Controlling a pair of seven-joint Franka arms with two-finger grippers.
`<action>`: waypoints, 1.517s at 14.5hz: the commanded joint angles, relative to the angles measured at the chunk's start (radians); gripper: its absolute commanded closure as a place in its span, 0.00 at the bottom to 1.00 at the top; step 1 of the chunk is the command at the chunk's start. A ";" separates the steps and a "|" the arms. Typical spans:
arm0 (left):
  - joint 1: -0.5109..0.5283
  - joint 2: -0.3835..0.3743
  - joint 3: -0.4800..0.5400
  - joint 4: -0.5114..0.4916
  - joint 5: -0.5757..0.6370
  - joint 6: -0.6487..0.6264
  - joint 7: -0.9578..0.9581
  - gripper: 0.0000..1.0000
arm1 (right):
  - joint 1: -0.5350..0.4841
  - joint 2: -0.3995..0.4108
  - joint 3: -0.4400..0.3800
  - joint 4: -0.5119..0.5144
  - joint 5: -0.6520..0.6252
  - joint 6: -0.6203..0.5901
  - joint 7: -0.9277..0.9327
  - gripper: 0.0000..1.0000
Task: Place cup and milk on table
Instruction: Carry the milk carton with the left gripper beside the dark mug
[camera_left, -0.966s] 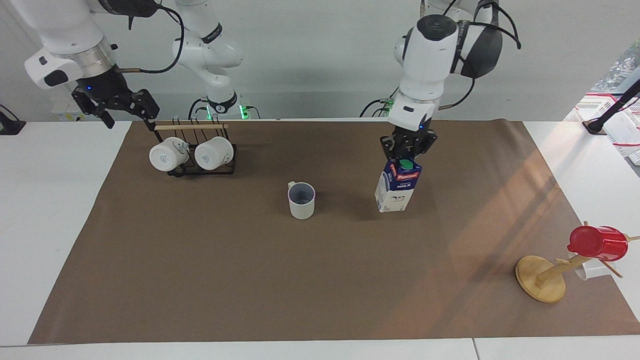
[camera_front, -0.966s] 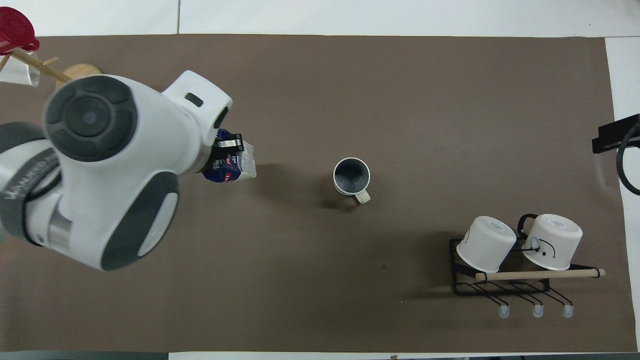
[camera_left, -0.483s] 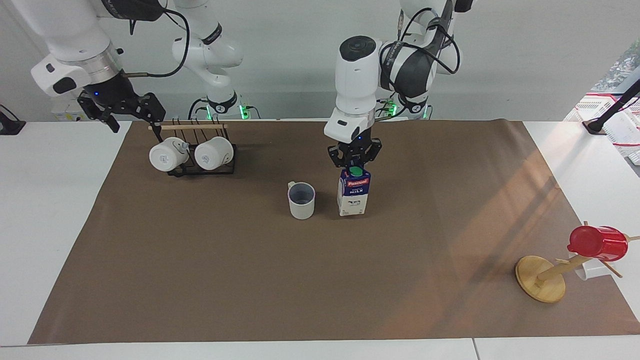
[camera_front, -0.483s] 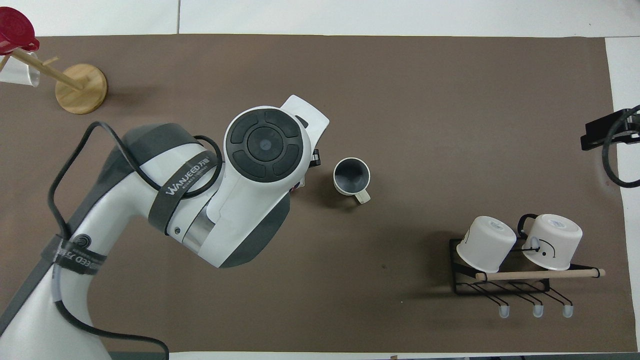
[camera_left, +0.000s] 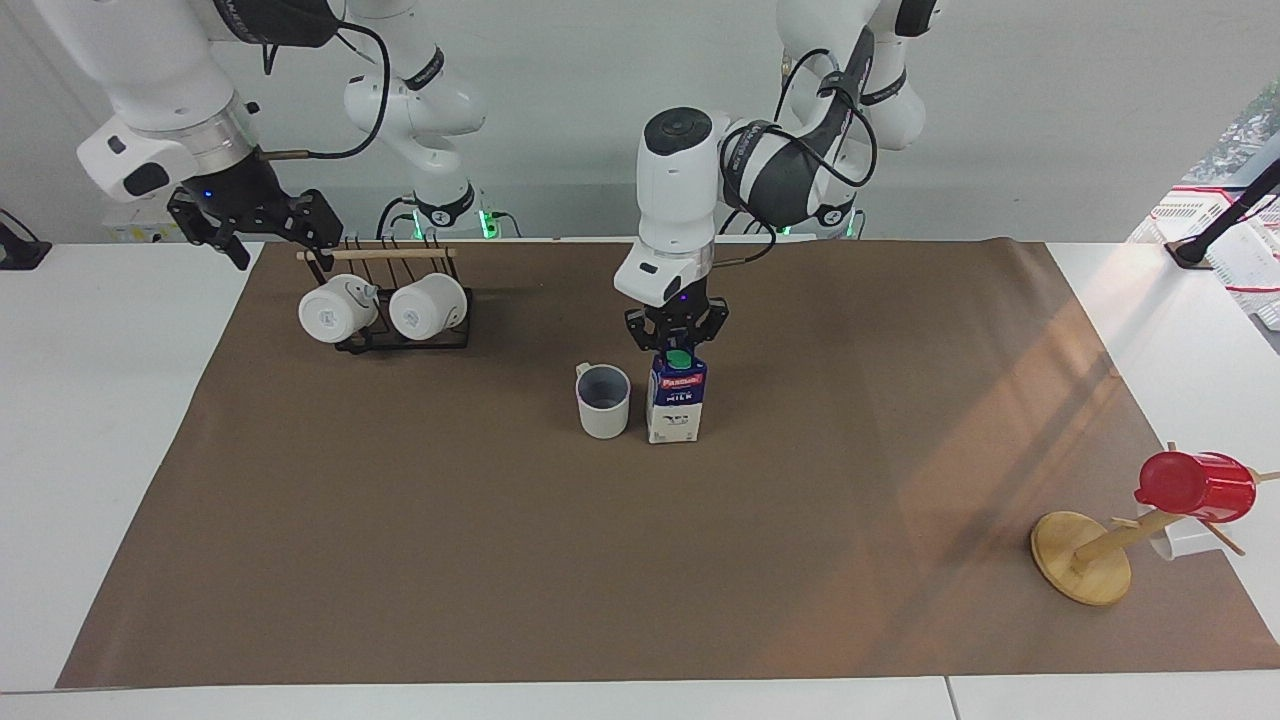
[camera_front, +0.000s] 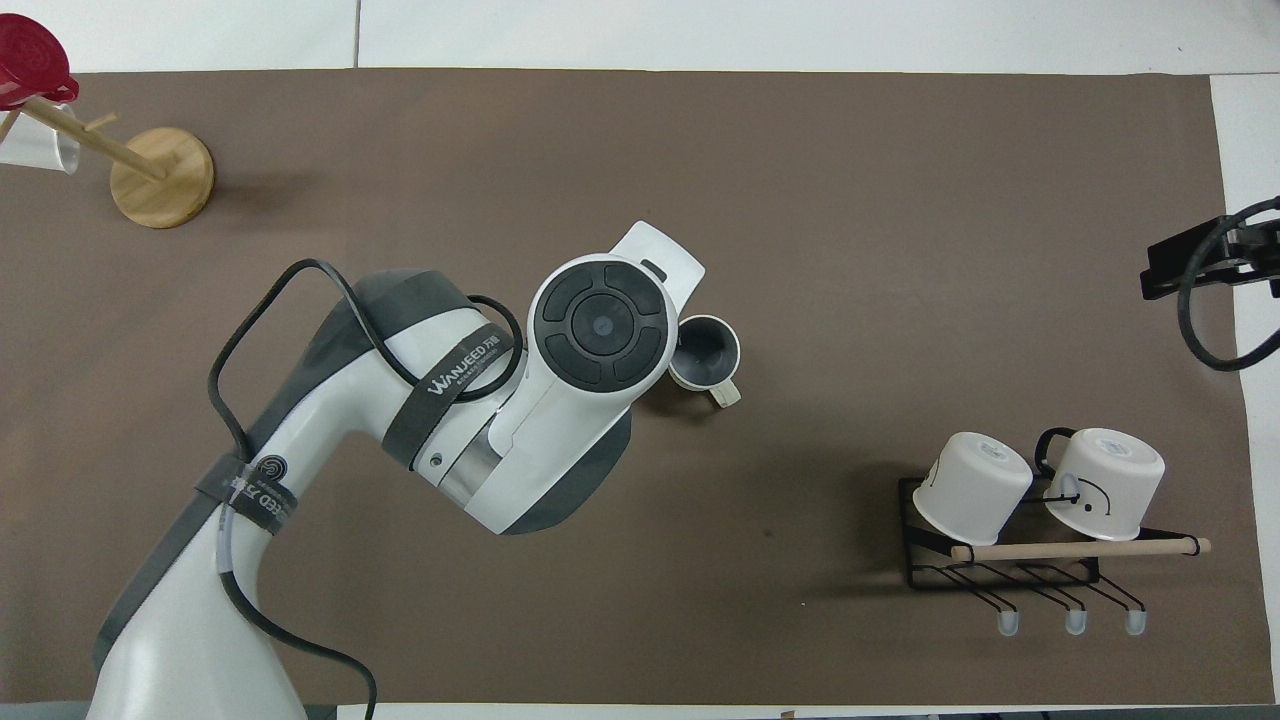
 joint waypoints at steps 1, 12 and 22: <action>-0.024 -0.030 0.015 -0.048 0.020 0.006 -0.020 1.00 | -0.005 -0.021 0.005 -0.033 0.002 0.013 -0.014 0.00; -0.013 -0.062 0.015 -0.024 0.019 0.002 -0.011 0.00 | -0.005 -0.038 0.004 -0.076 -0.005 0.038 -0.002 0.00; 0.266 -0.270 0.023 -0.035 -0.111 -0.153 0.340 0.00 | -0.019 -0.055 0.002 -0.102 0.009 0.033 0.020 0.00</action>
